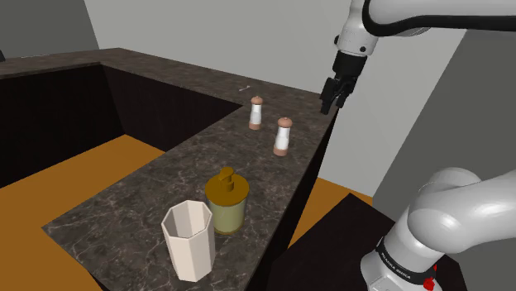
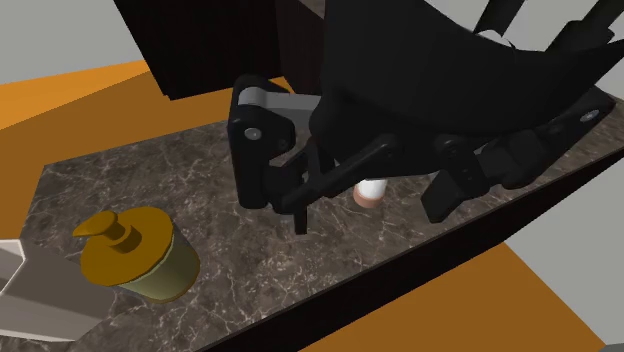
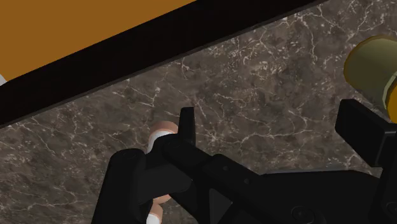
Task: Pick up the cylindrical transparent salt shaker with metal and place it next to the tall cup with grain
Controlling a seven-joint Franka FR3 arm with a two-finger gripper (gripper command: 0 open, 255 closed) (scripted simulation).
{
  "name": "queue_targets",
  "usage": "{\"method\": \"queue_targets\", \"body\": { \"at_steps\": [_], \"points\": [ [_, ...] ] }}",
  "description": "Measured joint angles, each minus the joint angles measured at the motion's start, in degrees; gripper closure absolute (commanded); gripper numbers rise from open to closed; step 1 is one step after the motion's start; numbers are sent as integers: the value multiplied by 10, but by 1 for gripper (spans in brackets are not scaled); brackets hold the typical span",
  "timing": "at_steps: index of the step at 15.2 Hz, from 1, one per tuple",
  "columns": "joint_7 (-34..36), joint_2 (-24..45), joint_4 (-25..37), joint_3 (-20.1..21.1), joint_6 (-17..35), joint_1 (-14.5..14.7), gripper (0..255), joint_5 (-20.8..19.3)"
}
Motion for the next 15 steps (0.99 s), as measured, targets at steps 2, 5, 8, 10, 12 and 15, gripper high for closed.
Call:
{"method": "queue_targets", "body": {
  "at_steps": [2, 5, 8, 10, 12, 15],
  "points": [
    [-3, 8, 0, -3, 7, -1, 0, -2],
    [-11, 60, 14, -9, 45, -3, 0, -9],
    [-21, 120, 33, -18, 85, -5, 0, -16],
    [-26, 155, 42, -22, 112, -7, 0, -20],
    [-32, 201, 64, -27, 135, -8, 0, -23],
    [-43, 268, 97, -36, 169, -11, 0, -25]
  ]
}}
